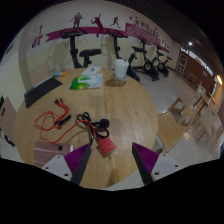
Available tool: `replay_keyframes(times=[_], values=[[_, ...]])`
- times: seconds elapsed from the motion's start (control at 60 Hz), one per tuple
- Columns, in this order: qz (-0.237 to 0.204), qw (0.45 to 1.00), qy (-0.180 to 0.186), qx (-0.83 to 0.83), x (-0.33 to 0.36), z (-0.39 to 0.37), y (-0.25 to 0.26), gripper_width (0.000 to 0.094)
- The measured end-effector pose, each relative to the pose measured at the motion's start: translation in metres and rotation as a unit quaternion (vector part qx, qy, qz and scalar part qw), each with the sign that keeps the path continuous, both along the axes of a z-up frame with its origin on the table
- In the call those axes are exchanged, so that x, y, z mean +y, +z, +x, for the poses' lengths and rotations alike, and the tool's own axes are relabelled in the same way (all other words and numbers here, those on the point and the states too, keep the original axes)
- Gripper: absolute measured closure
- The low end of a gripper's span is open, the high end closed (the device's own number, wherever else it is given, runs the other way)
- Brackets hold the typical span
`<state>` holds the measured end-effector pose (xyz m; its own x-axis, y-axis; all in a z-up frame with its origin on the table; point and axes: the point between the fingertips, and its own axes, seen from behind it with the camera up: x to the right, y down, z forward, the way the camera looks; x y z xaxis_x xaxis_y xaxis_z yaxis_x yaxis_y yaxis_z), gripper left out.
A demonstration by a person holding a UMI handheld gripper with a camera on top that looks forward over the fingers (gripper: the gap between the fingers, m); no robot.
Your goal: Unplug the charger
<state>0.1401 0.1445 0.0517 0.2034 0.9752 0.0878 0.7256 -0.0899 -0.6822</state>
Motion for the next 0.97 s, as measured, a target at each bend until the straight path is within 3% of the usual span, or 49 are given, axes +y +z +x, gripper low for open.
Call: replay_keyframes(times=[0.3,0.45,0.65,0.967], values=[[-0.013,0.997,0.013,0.077,-0.04,0.163,0.179,0.0077],[-0.008,0.994,0.022,0.108,-0.054,0.243,0.236,0.0083],[-0.005,0.992,0.035,0.121,-0.068,0.321,0.256,0.0087],[-0.008,0.991,0.053,0.122,-0.079,0.363,0.247,0.0083]])
